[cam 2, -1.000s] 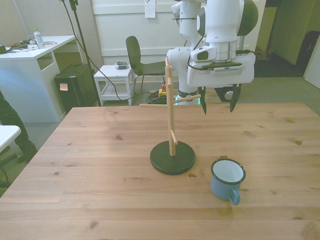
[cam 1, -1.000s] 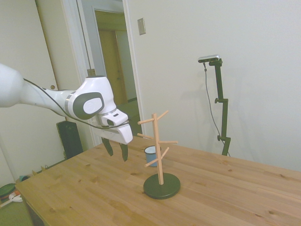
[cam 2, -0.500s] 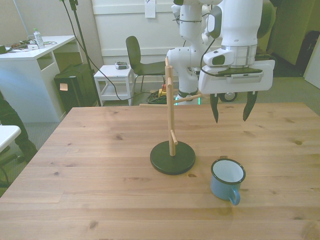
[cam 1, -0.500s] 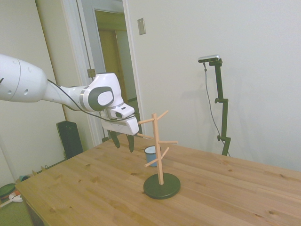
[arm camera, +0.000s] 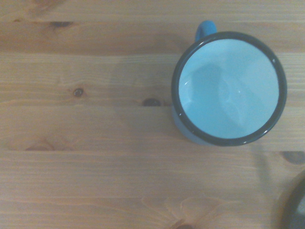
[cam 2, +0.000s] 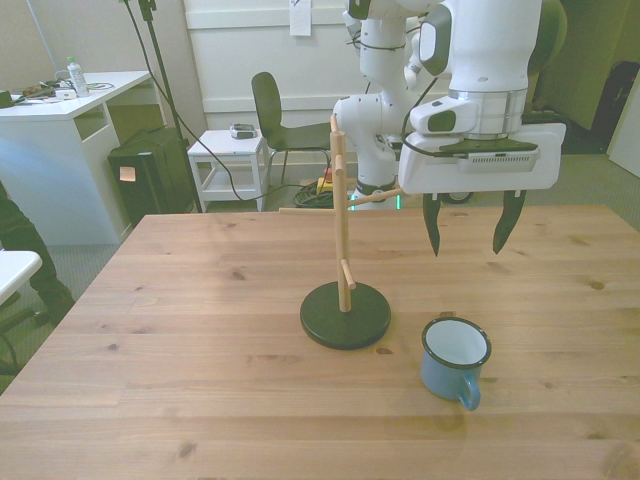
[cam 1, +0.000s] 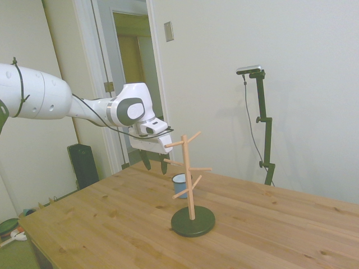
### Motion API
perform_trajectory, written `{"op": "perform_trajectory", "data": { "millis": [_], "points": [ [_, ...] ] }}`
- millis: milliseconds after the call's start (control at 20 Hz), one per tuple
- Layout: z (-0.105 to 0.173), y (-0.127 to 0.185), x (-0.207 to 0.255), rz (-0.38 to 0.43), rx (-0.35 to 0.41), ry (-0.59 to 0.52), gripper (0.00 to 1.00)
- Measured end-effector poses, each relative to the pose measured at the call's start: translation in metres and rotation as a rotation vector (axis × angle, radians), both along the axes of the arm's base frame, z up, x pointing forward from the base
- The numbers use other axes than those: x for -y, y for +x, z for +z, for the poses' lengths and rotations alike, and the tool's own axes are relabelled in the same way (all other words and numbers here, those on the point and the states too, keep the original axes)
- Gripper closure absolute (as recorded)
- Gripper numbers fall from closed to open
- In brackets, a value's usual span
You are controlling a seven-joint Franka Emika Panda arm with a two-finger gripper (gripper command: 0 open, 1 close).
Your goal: Hang the mug
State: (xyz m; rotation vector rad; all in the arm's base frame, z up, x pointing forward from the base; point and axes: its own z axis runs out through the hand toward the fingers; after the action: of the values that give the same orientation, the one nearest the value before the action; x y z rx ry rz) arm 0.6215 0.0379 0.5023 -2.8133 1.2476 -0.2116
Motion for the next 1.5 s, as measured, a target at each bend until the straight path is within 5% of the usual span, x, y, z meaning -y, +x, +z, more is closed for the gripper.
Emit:
{"op": "perform_trajectory", "data": {
  "millis": [700, 1500],
  "points": [
    [-0.004, 0.059, 0.023, -0.019, 0.009, -0.029, 0.00],
    [-0.066, 0.085, 0.010, 0.019, -0.030, -0.037, 0.00]
  ]
}}
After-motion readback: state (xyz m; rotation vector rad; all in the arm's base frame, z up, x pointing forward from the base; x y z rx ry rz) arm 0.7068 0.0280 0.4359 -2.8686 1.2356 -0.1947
